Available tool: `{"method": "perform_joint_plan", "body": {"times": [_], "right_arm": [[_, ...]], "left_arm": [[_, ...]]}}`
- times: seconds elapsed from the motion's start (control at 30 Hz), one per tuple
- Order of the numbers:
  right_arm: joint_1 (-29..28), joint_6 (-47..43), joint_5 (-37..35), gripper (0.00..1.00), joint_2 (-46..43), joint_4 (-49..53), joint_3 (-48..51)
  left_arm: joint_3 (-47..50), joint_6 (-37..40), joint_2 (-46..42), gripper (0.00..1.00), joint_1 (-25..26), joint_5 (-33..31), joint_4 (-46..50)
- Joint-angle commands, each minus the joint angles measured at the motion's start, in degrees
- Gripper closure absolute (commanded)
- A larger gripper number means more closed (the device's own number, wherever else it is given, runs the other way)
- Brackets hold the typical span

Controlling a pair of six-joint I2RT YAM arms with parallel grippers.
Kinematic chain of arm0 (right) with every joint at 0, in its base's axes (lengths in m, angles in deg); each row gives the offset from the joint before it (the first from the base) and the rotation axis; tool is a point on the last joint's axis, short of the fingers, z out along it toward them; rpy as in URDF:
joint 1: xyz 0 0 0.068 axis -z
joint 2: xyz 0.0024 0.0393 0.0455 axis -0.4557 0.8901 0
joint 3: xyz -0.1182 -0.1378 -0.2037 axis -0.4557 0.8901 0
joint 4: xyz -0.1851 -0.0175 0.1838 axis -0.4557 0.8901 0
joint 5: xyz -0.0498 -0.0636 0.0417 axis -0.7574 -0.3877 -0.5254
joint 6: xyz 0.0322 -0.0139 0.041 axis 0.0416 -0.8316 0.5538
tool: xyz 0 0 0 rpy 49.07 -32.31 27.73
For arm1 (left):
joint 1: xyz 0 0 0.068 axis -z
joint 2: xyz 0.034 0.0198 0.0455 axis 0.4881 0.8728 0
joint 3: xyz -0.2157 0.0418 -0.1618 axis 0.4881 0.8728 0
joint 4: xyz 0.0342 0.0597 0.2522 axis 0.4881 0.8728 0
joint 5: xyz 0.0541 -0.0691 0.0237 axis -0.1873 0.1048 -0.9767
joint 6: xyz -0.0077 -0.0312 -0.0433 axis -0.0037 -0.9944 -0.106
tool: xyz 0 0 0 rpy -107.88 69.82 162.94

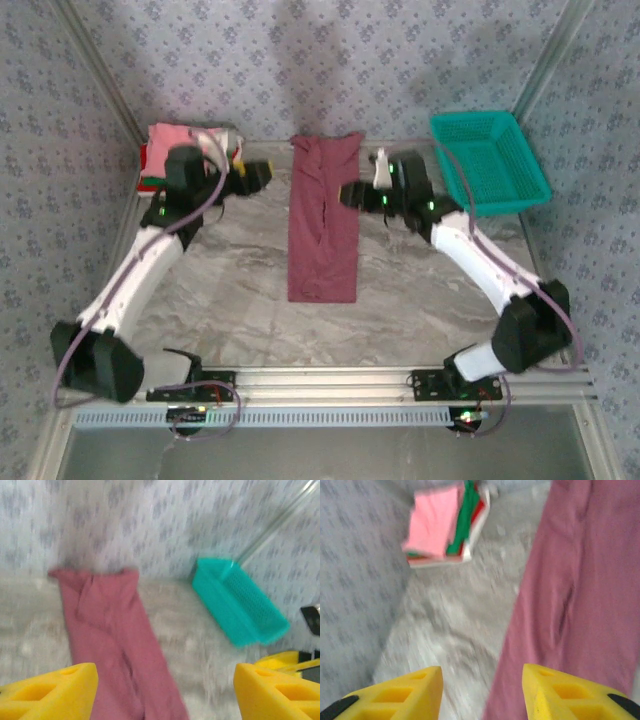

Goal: Fold and stack the t-shirts

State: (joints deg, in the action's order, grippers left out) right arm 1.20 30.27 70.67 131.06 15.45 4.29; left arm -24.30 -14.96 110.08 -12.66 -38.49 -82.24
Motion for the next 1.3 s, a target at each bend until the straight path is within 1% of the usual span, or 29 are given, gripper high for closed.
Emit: {"method": "perform_joint_plan", "body": {"times": [0.0,0.07,0.13,0.2,0.27,0.33,0.47,0.77,0.9,1.07,1.27], "right_arm": [[-0.7,4.2,2.2,0.52,-5.8,-5.8,18.7],[-2.9,9.1,2.7,0.51,-9.8,-7.3,26.3],[-5.0,11.8,2.3,0.51,-11.6,-6.9,30.2],[-6.7,13.5,1.9,0.51,-12.6,-7.2,32.9],[-7.2,15.2,1.4,0.51,-12.8,-8.5,35.1],[-6.9,16.4,1.7,0.51,-12.6,-11.3,37.1],[-5.8,16.6,2.4,0.50,-9.8,-13.5,37.6],[-6.4,17.5,2.0,0.52,-4.1,-16.3,36.6],[-6.4,18.0,2.4,0.53,-1.8,-17.8,36.5],[-6.2,18.2,2.2,0.54,-0.8,-18.9,36.7],[-6.0,18.1,2.4,0.54,-0.7,-19.3,36.7]], "left_arm": [[15.0,-1.6,-3.0,0.32,1.8,4.1,6.0],[21.6,-3.9,-7.2,0.35,5.0,5.4,7.3],[25.8,-5.7,-9.8,0.36,8.3,5.1,8.4],[29.5,-8.2,-11.2,0.40,10.6,4.7,7.2],[32.6,-10.2,-11.1,0.42,11.4,5.0,5.1],[34.2,-10.0,-9.7,0.42,11.4,5.7,4.0],[33.4,-8.9,-5.6,0.44,11.5,7.4,2.3],[30.6,-9.3,1.1,0.46,13.0,7.9,-1.9],[29.1,-9.7,4.7,0.49,14.9,7.9,-3.8],[27.7,-9.2,8.0,0.51,15.5,7.3,-2.7],[26.6,-8.4,8.6,0.51,15.6,5.2,0.9]]}}
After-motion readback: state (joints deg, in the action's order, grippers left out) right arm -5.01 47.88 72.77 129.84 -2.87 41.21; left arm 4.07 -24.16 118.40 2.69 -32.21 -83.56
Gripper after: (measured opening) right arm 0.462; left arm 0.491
